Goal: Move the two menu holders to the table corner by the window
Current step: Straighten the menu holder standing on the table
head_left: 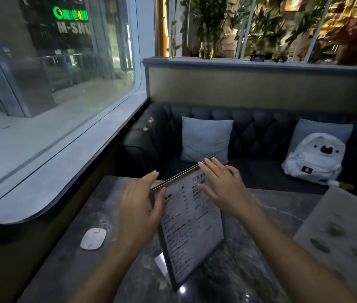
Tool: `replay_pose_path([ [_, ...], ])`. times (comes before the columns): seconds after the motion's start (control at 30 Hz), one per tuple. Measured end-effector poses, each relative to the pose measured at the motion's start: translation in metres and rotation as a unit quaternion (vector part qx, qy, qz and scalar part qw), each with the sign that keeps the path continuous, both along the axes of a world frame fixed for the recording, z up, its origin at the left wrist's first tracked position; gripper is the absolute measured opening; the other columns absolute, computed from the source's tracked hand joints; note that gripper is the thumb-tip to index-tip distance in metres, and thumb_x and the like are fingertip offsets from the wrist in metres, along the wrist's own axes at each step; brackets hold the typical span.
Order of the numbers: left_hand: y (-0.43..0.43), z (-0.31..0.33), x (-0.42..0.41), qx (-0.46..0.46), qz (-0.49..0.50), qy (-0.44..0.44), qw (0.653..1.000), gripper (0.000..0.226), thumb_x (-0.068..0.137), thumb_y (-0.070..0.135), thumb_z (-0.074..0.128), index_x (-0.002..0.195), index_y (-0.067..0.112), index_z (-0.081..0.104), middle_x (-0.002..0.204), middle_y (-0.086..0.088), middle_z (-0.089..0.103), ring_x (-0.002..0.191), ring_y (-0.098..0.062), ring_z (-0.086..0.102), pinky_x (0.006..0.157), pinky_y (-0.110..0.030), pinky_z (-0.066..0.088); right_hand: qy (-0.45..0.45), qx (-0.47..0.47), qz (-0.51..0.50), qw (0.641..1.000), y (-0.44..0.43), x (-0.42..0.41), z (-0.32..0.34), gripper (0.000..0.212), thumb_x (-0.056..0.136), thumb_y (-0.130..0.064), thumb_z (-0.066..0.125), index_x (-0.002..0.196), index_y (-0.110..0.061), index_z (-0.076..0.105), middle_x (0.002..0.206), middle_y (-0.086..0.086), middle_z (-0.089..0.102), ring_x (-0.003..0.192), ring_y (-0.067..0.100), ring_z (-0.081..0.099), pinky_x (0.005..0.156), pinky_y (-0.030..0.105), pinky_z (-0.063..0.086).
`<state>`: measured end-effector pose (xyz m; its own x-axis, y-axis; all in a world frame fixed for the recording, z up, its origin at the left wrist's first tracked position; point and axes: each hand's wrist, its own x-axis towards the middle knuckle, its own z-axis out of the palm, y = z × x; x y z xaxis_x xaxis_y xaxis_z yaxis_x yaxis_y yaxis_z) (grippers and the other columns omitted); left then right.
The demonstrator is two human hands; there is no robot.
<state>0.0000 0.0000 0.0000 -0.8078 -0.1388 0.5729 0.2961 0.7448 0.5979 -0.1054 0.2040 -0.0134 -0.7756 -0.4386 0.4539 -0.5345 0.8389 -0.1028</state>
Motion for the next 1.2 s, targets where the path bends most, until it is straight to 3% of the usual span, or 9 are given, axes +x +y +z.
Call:
replay_pose_path([
  [0.13,0.001,-0.006,0.004,0.019,0.020,0.033,0.999,0.028,0.085,0.030,0.048,0.106,0.015,0.060,0.101,0.000,0.067,0.093,-0.017,0.060,0.084,-0.035,0.043,0.001,0.003,0.003,1.000,0.000,-0.005,0.004,0.051,0.090,-0.048,0.040,0.135,-0.026,0.034,0.147,-0.004,0.037,0.140,0.012,0.017,0.108,0.039,0.016],
  [0.23,0.000,-0.011,0.003,0.031,0.037,0.027,0.998,0.024,0.083,0.021,0.051,0.103,0.015,0.062,0.099,-0.001,0.068,0.090,-0.019,0.061,0.080,-0.040,0.046,-0.016,0.003,0.017,1.000,-0.002,-0.010,0.011,0.048,0.089,-0.048,0.042,0.131,-0.024,0.037,0.145,-0.004,0.038,0.140,0.012,0.015,0.109,0.040,0.014],
  [0.43,-0.008,-0.015,-0.001,0.001,0.067,0.050,0.997,0.016,0.082,0.009,0.059,0.093,0.017,0.068,0.094,0.000,0.070,0.080,-0.022,0.062,0.069,-0.041,0.050,-0.007,-0.035,0.021,0.999,-0.009,-0.010,0.011,0.042,0.088,-0.042,0.049,0.124,-0.020,0.043,0.135,-0.001,0.046,0.131,0.012,0.032,0.097,0.033,0.024],
  [0.57,-0.010,-0.011,-0.014,0.070,0.067,0.007,0.995,0.025,0.080,0.001,0.058,0.089,0.022,0.067,0.092,0.006,0.069,0.084,-0.019,0.061,0.074,-0.043,0.051,0.032,-0.031,-0.001,0.999,-0.006,-0.006,0.011,0.041,0.085,-0.038,0.055,0.118,-0.016,0.048,0.125,0.003,0.054,0.117,0.018,0.046,0.089,0.037,0.032],
  [0.9,-0.006,-0.001,-0.064,0.055,0.063,-0.061,0.995,0.017,0.086,0.009,0.053,0.087,0.019,0.066,0.093,0.000,0.070,0.077,-0.012,0.055,0.056,-0.024,0.037,0.108,-0.024,-0.099,0.989,0.023,0.023,0.005,0.035,0.078,-0.031,0.067,0.106,-0.012,0.058,0.101,0.009,0.065,0.094,0.030,0.059,0.073,0.040,0.041],
  [1.03,-0.003,0.004,-0.076,0.045,0.023,-0.085,0.995,0.014,0.087,0.011,0.052,0.087,0.018,0.064,0.095,-0.002,0.070,0.084,-0.022,0.060,0.067,-0.036,0.048,0.110,-0.027,-0.111,0.987,0.031,0.033,0.004,0.036,0.076,-0.029,0.068,0.106,-0.010,0.058,0.101,0.012,0.064,0.093,0.032,0.059,0.070,0.041,0.043],
  [1.2,-0.002,0.004,-0.077,0.013,0.017,-0.074,0.997,0.011,0.087,0.013,0.052,0.086,0.016,0.063,0.093,-0.004,0.070,0.082,-0.025,0.060,0.063,-0.032,0.041,0.095,-0.040,-0.119,0.988,0.027,0.037,0.005,0.036,0.077,-0.026,0.068,0.106,-0.008,0.058,0.101,0.014,0.063,0.093,0.034,0.057,0.070,0.044,0.044],
])
